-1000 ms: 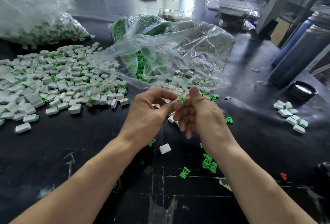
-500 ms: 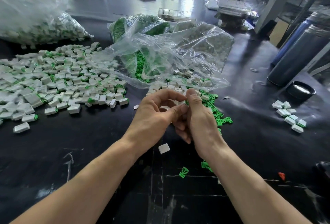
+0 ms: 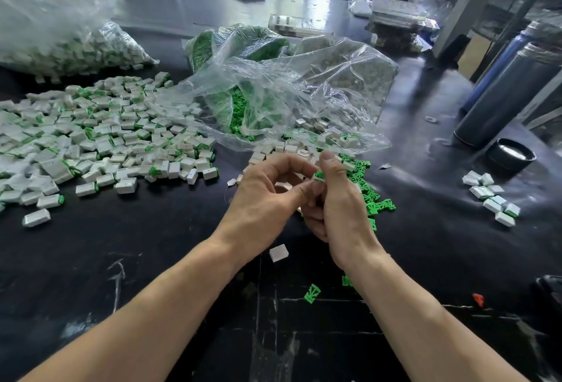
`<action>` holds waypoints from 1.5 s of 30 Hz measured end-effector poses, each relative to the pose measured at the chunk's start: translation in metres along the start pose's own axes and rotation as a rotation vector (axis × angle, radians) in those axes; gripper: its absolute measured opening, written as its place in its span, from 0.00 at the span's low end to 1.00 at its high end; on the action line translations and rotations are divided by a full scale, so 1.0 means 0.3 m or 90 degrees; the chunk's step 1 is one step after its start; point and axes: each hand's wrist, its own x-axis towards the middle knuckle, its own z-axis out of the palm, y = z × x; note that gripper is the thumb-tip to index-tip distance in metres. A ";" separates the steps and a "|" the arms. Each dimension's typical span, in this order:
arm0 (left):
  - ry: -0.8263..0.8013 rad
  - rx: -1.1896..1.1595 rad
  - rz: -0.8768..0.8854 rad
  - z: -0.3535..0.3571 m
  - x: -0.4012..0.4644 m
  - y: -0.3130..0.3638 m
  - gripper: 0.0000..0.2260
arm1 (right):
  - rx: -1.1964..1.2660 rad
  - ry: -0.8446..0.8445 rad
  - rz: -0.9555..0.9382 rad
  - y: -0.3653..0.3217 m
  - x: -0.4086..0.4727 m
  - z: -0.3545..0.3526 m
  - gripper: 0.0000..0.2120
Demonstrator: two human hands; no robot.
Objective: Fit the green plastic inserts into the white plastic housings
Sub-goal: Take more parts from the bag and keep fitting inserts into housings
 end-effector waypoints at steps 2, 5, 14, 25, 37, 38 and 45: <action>0.006 0.014 0.005 0.004 -0.001 -0.002 0.09 | -0.031 0.023 0.000 0.005 0.007 0.002 0.30; 0.017 0.043 0.011 0.007 0.000 -0.009 0.06 | -0.089 0.055 -0.009 0.014 0.017 0.006 0.27; 0.016 0.060 -0.003 0.006 -0.002 -0.011 0.01 | -0.156 0.057 -0.062 0.018 0.030 0.001 0.26; 0.014 0.049 -0.005 -0.008 -0.002 -0.021 0.02 | -0.181 0.082 -0.056 0.037 0.050 0.000 0.23; 0.062 0.110 -0.002 -0.032 0.000 0.012 0.05 | -0.174 0.062 -0.068 0.035 0.052 -0.039 0.35; 0.073 0.133 0.005 -0.040 0.003 0.011 0.05 | -0.169 0.074 -0.083 0.032 0.051 -0.047 0.33; 0.138 0.329 -0.010 -0.133 0.030 0.001 0.06 | -0.346 0.115 -0.163 0.014 0.044 -0.088 0.19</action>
